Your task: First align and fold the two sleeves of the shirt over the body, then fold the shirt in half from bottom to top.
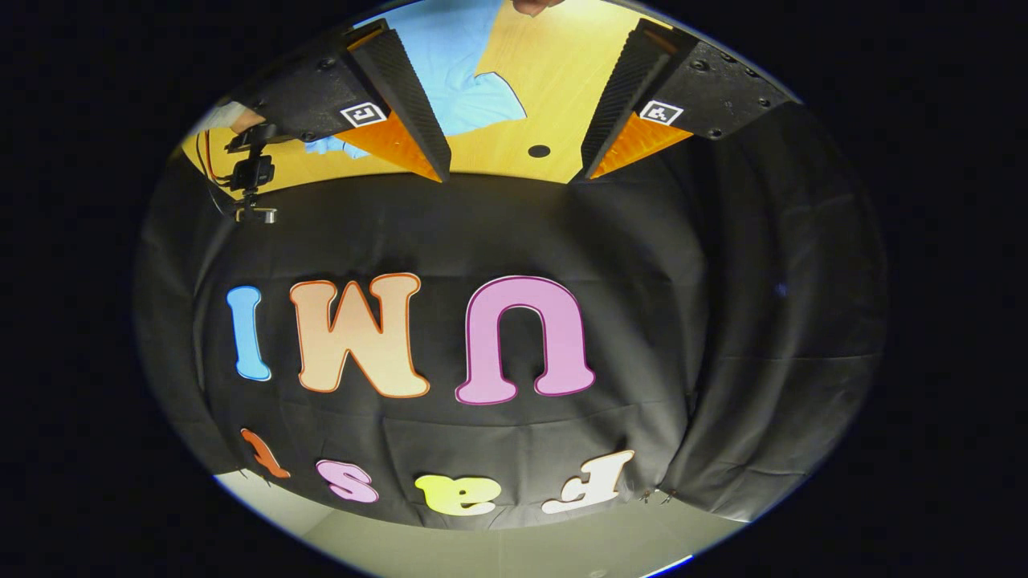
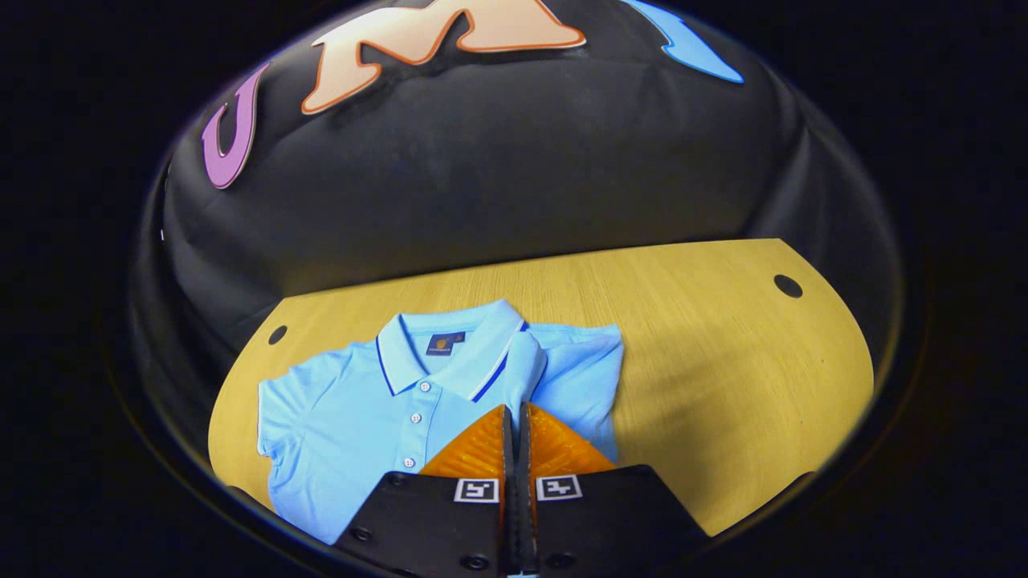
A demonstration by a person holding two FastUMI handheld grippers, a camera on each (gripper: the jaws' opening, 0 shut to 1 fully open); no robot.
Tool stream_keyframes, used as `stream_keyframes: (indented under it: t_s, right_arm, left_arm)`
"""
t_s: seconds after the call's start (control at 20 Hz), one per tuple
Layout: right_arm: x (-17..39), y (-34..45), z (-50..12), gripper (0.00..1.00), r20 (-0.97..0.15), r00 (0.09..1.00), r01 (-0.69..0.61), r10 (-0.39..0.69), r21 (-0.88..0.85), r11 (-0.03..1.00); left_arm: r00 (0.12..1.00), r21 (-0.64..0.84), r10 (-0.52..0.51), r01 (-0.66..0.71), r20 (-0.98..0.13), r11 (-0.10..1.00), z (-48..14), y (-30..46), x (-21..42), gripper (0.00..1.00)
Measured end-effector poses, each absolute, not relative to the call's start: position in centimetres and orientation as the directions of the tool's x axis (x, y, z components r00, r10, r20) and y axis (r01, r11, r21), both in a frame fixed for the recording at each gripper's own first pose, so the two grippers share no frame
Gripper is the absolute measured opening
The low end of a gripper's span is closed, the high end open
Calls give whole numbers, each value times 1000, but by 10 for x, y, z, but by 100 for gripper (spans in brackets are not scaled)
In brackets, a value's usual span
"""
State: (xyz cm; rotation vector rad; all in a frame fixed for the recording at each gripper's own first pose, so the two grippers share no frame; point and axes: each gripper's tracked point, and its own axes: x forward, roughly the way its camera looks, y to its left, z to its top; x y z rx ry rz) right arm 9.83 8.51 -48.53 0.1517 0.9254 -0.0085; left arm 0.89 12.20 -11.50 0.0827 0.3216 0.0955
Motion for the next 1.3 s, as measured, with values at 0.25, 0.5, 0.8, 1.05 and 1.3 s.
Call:
stream_keyframes:
  t_s: [0.25,0.5,0.8,1.05,1.3]
  right_arm:
    - [97,102,-487,27,-811,579,80,87,162,983]
    - [103,97,-438,98,-745,659,45,99,170,984]
    - [85,64,-381,98,-699,711,38,78,149,988]
    - [53,26,-364,98,-705,710,80,7,90,993]
    - [19,-5,-352,98,-717,693,146,-75,38,989]
  left_arm:
    - [935,77,109,-88,-336,993,-129,133,12,98]
    - [925,10,85,-88,-370,996,-154,131,26,98]
    - [900,-45,42,-68,-433,997,-197,123,57,95]
    - [864,-67,23,-65,-503,996,-245,125,84,95]
    - [788,-67,23,-82,-615,994,-314,132,100,96]
